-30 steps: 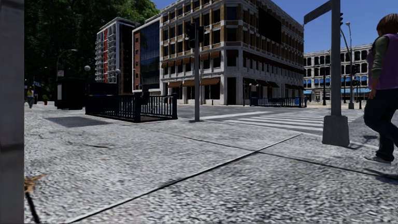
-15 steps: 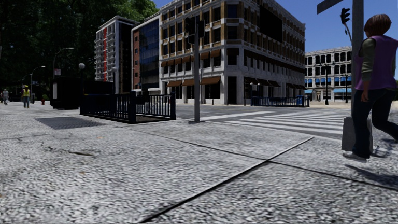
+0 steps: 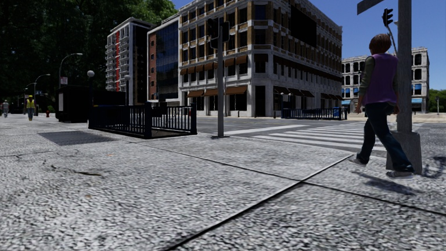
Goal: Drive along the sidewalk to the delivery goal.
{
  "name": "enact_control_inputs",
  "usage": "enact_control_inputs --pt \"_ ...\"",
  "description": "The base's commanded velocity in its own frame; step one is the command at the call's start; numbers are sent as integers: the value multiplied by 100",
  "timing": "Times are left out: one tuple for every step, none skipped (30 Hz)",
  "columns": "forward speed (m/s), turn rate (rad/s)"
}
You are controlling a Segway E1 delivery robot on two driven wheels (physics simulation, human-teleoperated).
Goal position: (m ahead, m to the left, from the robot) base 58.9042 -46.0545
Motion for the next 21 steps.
enact_control_inputs --pt "0 0" --pt "0 0" --pt "0 0" --pt "0 0" --pt "0 0" --pt "0 0" --pt "0 0" --pt "0 0" --pt "3 0" --pt "5 0" --pt "8 0" --pt "8 0" --pt "13 0" --pt "17 0" --pt "24 0" --pt "29 0" --pt "29 0" --pt "32 0" --pt "33 0" --pt "33 0" --pt "33 0"
